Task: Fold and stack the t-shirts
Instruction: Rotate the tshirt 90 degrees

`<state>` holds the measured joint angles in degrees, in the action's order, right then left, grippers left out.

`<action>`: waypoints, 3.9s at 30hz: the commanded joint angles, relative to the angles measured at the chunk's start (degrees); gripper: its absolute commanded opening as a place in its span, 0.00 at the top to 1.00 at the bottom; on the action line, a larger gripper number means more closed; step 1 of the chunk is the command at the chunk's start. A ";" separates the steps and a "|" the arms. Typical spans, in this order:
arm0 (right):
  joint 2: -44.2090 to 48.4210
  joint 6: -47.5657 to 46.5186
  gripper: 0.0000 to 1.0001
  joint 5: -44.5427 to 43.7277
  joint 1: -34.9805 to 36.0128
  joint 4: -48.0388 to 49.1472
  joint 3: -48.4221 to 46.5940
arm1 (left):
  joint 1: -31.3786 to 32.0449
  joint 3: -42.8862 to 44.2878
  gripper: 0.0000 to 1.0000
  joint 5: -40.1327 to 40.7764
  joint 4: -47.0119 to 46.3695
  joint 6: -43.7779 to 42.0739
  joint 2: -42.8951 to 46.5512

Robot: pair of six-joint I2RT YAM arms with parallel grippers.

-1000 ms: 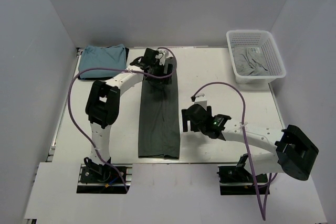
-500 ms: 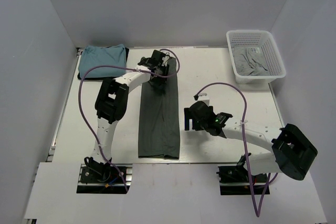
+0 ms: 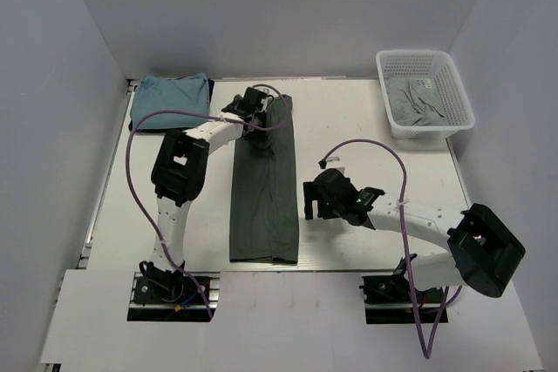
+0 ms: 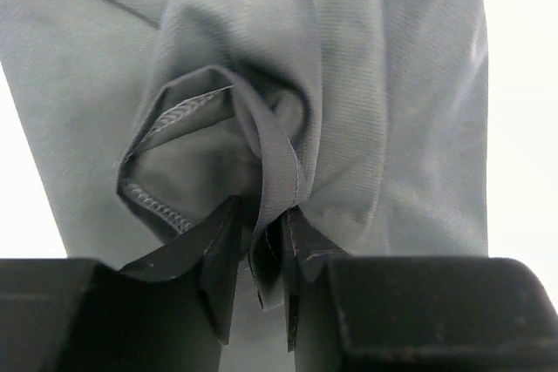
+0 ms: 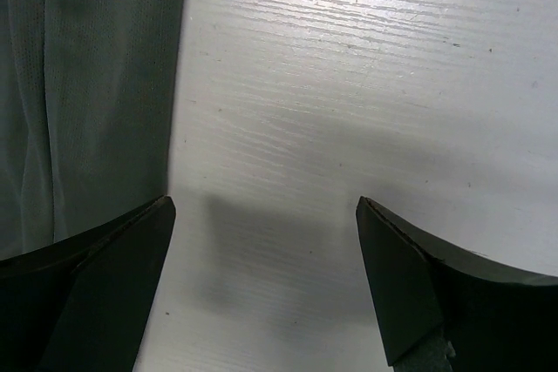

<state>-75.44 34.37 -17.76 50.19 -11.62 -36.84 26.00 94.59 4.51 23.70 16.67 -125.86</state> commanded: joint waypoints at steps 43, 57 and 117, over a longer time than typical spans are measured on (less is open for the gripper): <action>-3.75 -1.94 0.10 3.52 -0.36 4.15 -2.18 | -5.70 -0.55 0.44 -4.51 -3.75 9.71 5.72; -4.45 -2.64 0.10 3.61 -0.19 4.06 -3.15 | -6.75 -2.38 1.00 1.02 -3.92 11.46 7.29; 2.56 9.83 0.10 27.17 12.47 0.98 3.17 | 0.46 -64.25 0.00 -17.41 20.59 31.23 74.95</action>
<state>-74.65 41.80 9.56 62.04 -9.67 -33.19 25.98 31.75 -7.38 40.29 45.65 -57.08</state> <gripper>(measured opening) 0.904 0.997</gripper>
